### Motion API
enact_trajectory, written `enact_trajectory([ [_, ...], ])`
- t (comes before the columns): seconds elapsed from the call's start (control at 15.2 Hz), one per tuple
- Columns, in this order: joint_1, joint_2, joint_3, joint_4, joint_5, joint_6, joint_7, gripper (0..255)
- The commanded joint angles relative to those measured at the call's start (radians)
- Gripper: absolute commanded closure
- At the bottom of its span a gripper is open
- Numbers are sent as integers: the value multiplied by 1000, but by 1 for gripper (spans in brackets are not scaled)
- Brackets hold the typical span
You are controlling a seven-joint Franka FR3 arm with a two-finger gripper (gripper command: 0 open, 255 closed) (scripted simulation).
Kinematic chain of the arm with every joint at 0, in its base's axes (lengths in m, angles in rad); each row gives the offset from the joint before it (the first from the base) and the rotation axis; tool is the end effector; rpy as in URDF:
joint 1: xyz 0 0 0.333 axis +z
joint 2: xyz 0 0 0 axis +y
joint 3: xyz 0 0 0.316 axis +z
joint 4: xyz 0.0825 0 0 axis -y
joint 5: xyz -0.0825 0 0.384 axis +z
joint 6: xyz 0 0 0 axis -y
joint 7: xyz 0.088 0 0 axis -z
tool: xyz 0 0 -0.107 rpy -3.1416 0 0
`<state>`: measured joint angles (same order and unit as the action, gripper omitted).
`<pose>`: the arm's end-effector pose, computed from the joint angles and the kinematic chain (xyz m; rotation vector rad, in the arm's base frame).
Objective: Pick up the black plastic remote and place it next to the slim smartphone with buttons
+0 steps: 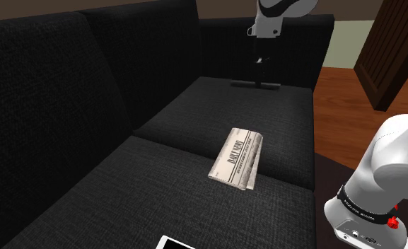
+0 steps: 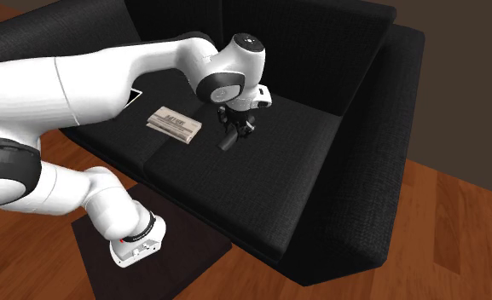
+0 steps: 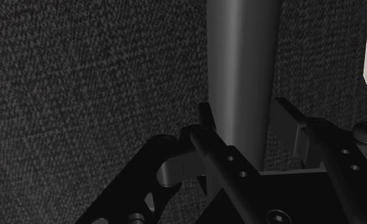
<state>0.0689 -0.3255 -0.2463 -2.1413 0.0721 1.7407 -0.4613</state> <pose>0.4437 -0.0827 0.5284 -2.9437 -0.4215 0.0521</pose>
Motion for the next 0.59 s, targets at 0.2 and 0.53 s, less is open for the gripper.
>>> enact_trajectory([
  [0.2,28,-146,82,-137,12,5,113,255],
  [0.53,61,-273,168,-241,49,-4,221,255],
])
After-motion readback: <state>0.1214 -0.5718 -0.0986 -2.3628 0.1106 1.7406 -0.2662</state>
